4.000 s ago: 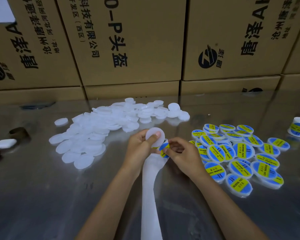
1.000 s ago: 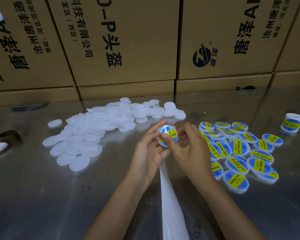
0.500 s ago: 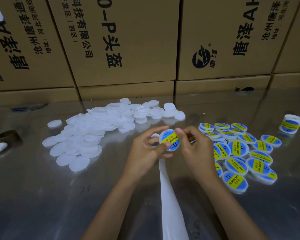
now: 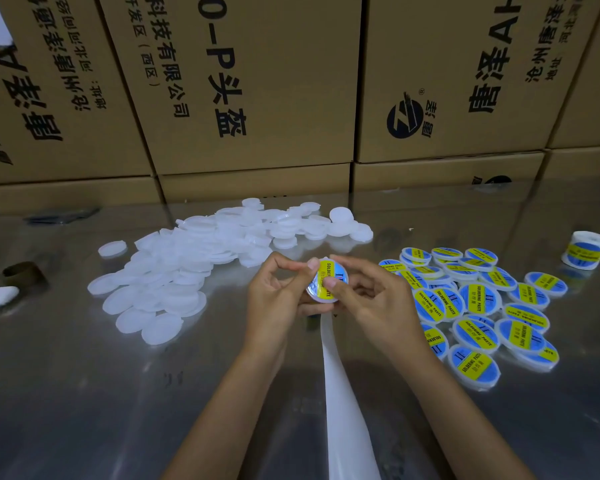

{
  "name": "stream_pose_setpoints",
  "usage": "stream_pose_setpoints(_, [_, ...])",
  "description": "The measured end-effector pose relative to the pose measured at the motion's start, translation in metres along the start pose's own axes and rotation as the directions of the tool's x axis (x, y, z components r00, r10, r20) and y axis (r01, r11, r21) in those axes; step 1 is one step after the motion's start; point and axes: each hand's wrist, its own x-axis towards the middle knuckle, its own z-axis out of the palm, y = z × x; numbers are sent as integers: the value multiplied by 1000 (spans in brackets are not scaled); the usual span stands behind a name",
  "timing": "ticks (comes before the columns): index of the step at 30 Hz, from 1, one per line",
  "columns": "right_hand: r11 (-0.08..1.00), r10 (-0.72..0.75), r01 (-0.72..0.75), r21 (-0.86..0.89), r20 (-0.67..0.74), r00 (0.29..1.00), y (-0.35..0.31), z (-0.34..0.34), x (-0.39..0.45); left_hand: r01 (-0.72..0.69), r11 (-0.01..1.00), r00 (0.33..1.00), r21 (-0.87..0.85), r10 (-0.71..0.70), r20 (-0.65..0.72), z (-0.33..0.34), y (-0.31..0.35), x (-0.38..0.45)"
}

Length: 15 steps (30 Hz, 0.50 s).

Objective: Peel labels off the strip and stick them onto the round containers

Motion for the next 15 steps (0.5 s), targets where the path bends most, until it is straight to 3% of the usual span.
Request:
stream_pose_setpoints(5, [999,43,-42,12,-51,998,2,-2,1,0,997,998,77,-5,67,-4,0,2])
stream_pose_setpoints(11, [999,35,-35,5,-119,992,5,-6,2,45,985,965,166,-86,249,-2,0,2])
stream_pose_setpoints(15, [998,45,-46,-36,-53,998,7,-3,2,65,989,984,135,-86,157,-1,-1,1])
